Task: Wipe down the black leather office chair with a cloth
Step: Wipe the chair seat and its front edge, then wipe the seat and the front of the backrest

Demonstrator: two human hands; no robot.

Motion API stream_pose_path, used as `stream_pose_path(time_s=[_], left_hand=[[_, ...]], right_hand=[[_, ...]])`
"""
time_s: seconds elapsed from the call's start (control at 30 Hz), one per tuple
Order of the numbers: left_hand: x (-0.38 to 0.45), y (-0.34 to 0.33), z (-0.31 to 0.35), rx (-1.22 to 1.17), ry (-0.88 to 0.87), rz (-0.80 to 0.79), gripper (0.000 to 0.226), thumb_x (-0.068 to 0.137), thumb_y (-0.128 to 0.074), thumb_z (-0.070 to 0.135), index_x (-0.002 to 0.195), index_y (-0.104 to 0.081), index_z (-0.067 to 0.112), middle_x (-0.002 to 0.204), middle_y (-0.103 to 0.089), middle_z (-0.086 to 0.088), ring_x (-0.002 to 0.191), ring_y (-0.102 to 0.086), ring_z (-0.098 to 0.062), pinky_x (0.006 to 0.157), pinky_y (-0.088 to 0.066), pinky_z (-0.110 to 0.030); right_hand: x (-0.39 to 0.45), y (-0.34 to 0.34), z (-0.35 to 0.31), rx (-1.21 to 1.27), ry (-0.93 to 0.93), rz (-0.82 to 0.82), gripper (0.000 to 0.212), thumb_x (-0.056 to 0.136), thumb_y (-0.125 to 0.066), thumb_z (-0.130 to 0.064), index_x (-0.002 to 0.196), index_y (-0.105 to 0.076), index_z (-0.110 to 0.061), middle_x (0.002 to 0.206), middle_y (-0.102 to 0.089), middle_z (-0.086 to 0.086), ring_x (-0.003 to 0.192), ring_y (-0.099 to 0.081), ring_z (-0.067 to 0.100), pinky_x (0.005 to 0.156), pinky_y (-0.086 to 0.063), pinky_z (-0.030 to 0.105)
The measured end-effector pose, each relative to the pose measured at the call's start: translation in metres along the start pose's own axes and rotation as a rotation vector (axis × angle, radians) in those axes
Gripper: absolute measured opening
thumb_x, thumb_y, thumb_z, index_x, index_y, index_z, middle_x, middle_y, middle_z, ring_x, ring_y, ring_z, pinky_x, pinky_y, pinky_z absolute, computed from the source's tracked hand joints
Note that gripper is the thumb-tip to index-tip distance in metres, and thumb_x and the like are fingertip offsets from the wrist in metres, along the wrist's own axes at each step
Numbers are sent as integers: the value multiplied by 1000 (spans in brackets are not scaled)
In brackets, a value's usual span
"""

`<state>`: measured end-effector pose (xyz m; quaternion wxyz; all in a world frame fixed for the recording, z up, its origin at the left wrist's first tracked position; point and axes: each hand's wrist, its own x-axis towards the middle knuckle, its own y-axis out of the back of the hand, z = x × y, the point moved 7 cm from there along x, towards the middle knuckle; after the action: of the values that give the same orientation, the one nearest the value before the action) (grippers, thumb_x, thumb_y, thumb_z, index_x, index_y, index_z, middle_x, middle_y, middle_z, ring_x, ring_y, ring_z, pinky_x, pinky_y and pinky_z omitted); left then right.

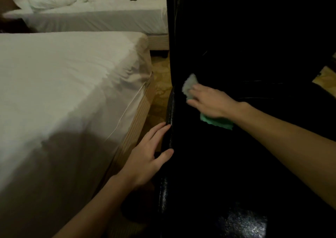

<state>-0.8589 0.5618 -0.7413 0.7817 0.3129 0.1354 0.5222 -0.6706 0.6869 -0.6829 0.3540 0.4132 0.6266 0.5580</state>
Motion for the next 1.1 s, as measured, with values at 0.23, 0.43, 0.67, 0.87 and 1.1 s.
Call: stream_pose_path(time_s=[0.23,0.43,0.67,0.87,1.1], left_hand=[[-1,1,6,130,-24,-12,73,90,-36,72,155,-24,40,160,-16,29,144,-24,9,112,-29,-26],[1,7,2,141,-39,-30,72,91,-37,71,155,-23,42,160,-15,31,145,-23,7,112,-31,-29],[11,11,7,301,-87,-15,69,90,-34,72,153,-23,47,157,-12,37,139,-18,19,98,-31,-13],[17,5,21,270,-126,-21,72,88,-33,76,154,-23,48,160,-14,31,143,-20,12,107,-33,-25],[24,-1,28,359,-117,-12,72,87,-29,78,152,-24,49,154,-17,32,139,-14,12,102,-30,-24]], right_hand=[[34,-4,-40,-74,35,-8,47,106,-33,-40,148,-40,-20,157,-34,-1,144,-30,17,118,-22,34],[42,3,30,10,-59,-18,45,107,-28,-38,147,-40,-24,156,-36,2,133,-43,31,109,-37,47],[-33,14,150,16,-218,-3,42,108,-35,-19,147,-39,-6,154,-35,17,130,-43,42,104,-38,54],[-86,18,158,115,-332,130,43,106,-36,-26,145,-46,-10,156,-35,14,140,-36,35,111,-31,42],[-67,4,-24,88,70,127,43,107,-37,-28,148,-42,-14,158,-33,0,147,-24,13,114,-5,14]])
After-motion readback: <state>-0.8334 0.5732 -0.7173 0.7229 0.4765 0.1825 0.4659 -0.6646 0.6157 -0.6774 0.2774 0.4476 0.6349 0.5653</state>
